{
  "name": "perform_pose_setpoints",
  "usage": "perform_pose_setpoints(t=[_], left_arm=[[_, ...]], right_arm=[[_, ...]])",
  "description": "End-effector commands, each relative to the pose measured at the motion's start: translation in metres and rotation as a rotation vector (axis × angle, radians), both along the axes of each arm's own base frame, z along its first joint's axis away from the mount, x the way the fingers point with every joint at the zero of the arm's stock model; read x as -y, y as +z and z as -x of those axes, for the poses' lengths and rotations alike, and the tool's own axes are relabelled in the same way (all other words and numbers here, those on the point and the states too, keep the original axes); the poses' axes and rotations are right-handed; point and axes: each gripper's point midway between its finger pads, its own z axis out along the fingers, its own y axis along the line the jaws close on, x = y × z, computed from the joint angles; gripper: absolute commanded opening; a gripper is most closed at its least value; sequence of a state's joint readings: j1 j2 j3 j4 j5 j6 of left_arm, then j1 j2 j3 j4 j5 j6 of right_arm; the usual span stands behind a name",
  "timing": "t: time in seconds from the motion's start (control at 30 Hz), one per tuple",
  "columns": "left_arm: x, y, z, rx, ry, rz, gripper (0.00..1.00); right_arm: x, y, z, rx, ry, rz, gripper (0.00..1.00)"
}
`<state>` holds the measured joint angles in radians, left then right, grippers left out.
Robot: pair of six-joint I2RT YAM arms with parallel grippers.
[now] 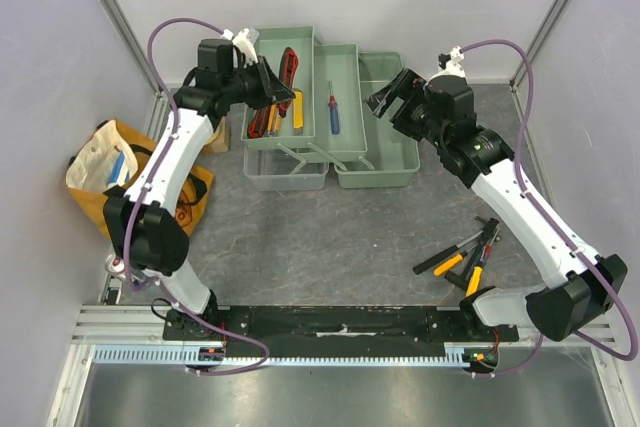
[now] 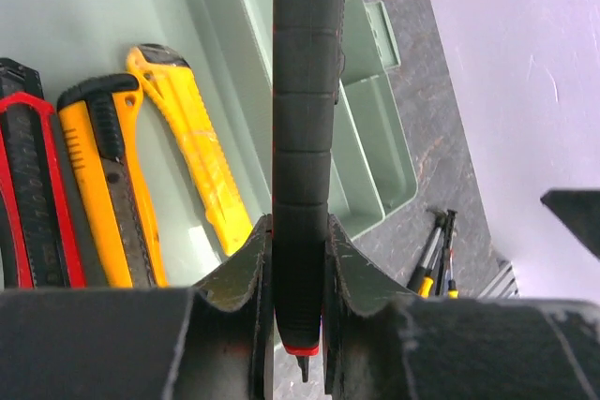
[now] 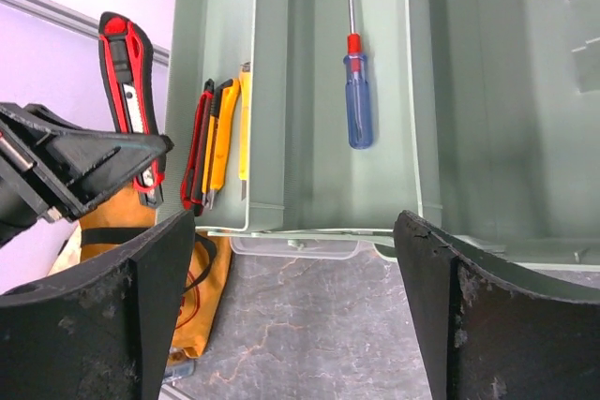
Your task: Pack the tool kit
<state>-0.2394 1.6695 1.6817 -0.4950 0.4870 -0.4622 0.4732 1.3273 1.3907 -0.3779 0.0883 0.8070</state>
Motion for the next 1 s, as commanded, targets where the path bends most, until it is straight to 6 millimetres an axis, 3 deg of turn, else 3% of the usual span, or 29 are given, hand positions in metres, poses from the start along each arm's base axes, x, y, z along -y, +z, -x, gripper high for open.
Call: perform_pose_setpoints(t=[0.0,0.17,0.33,0.77,0.97], left_arm=[[0.008,0.000,-0.017,-0.064,0.050,0.039,0.02],[0.014,-0.027,-0.029,-0.187,0.089,0.080,0.04],[0.022,-0.039,-0.033,-0.263,0.100,0.126,0.11],[0.030,-0.041,-0.028,-0.247,0.065,0.109,0.48],[0.021,-0.033,-0.025,-0.204,0.093,0.080,0.55]], right_arm=[[0.011,-0.003,0.003,-0.014,-0.040,0.011,0.92],[0.017,-0.015,0.004,-0.045,-0.057,0.018,0.91],[0.022,-0.023,0.004,-0.066,-0.068,0.023,0.91],[0.029,-0.044,0.001,-0.118,-0.085,0.033,0.91],[0.031,-0.053,-0.001,-0.147,-0.092,0.036,0.90]])
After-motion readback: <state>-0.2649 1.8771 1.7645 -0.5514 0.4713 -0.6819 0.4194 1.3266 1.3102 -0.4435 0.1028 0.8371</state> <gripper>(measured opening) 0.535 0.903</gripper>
